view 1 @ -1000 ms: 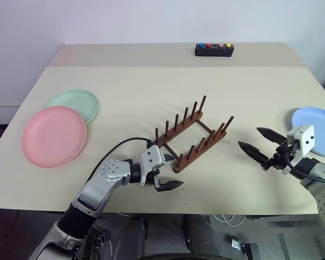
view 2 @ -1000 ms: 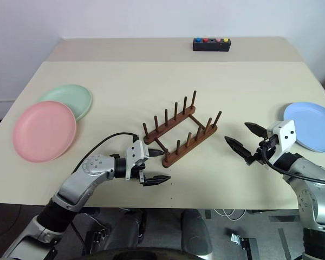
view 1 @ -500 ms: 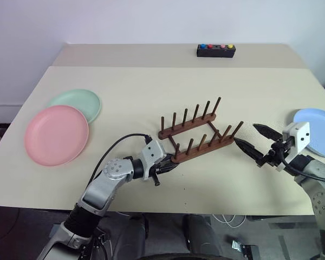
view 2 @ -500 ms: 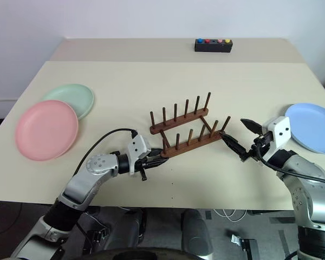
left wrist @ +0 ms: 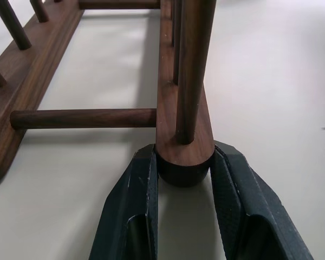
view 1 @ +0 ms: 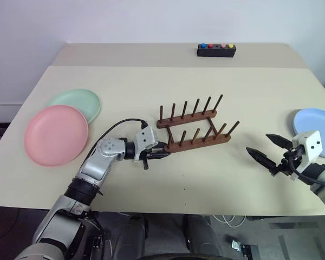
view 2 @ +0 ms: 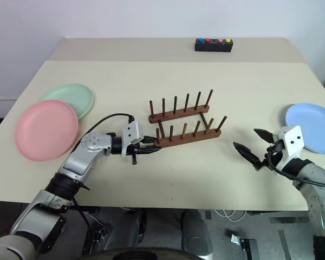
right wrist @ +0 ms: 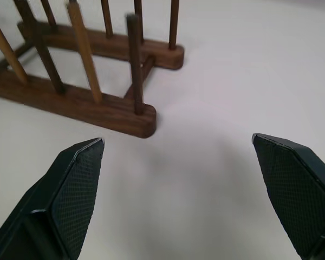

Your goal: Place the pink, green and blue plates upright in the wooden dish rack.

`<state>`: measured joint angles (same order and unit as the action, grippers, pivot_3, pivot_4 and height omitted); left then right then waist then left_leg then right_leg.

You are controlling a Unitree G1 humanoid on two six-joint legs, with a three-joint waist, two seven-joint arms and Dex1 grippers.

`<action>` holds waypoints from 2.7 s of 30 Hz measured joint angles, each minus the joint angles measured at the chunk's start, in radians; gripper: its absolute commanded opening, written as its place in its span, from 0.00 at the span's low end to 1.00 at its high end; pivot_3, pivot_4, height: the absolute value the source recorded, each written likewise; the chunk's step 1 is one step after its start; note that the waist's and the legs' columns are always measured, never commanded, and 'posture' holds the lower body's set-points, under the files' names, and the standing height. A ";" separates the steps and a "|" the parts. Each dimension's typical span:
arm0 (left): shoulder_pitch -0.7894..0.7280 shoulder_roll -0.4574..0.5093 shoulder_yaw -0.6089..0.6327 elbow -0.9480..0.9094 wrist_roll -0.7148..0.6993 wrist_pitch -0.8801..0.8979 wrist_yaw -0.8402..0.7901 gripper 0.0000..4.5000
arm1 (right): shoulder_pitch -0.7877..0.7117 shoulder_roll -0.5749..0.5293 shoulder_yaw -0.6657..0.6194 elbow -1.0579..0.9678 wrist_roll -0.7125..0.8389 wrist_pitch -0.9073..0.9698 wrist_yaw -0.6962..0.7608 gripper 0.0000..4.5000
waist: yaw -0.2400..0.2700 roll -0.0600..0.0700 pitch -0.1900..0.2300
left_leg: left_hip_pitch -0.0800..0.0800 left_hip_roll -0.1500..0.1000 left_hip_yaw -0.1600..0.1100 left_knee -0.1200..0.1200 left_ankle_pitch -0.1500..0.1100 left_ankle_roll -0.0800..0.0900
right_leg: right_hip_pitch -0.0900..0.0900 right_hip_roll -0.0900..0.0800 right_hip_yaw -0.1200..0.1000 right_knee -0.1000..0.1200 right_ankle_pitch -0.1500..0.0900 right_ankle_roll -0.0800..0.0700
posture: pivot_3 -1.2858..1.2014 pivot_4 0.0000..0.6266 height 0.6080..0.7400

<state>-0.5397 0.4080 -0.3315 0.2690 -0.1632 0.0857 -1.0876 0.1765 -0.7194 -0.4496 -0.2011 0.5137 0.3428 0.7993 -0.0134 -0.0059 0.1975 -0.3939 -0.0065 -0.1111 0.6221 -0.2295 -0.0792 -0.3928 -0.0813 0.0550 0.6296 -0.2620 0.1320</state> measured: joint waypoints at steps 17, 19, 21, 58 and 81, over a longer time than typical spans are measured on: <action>-0.186 -0.115 -0.025 0.358 0.055 -0.218 -0.144 0.18 | 0.098 0.027 -0.049 -0.111 0.011 0.000 -0.058 1.00 | -0.001 -0.001 0.000 | -0.001 0.000 0.000 0.000 0.000 0.000 | 0.000 0.000 0.000 0.000 0.001 0.002 | 0.52 0.24 0.96; -0.188 -0.117 -0.019 0.376 0.056 -0.232 -0.150 0.18 | 0.097 0.029 -0.049 -0.111 0.011 0.001 -0.062 1.00 | -0.001 -0.001 0.000 | -0.001 0.000 0.000 0.000 0.000 0.000 | 0.000 0.000 0.000 0.000 0.001 0.002 | 0.52 0.24 0.96; -0.196 -0.118 -0.014 0.390 0.058 -0.236 -0.153 0.18 | 0.092 0.031 -0.046 -0.111 0.011 0.001 -0.066 1.00 | -0.001 -0.001 0.000 | -0.001 0.000 0.000 0.001 0.000 0.000 | 0.000 0.000 0.000 0.000 0.001 0.002 | 0.52 0.24 0.96; 0.124 -0.032 -0.030 -0.204 0.087 0.111 0.065 0.24 | -0.049 -0.052 0.228 0.015 -0.220 -0.001 0.002 0.01 | 0.000 -0.001 0.000 | 0.000 0.000 -0.001 0.005 0.000 0.000 | 0.002 0.000 0.000 0.001 0.000 -0.001 | 0.52 0.24 0.96; 0.027 -0.132 -0.007 0.009 0.178 -0.040 0.328 0.24 | -0.280 0.014 0.331 0.294 -0.364 -0.225 -0.060 0.01 | -0.002 -0.003 -0.002 | 0.002 0.000 -0.001 0.006 0.000 0.000 | 0.004 0.000 0.000 0.001 0.002 0.002 | 0.52 0.24 0.96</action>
<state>-0.5128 0.2759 -0.3387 0.2782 0.0152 0.0462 -0.7592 -0.1040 -0.7049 -0.1189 0.0933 0.1495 0.1174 0.7388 -0.0157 -0.0090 0.1959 -0.3923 -0.0066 -0.1119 0.6284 -0.2297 -0.0791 -0.3887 -0.0813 0.0547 0.6308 -0.2599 0.1340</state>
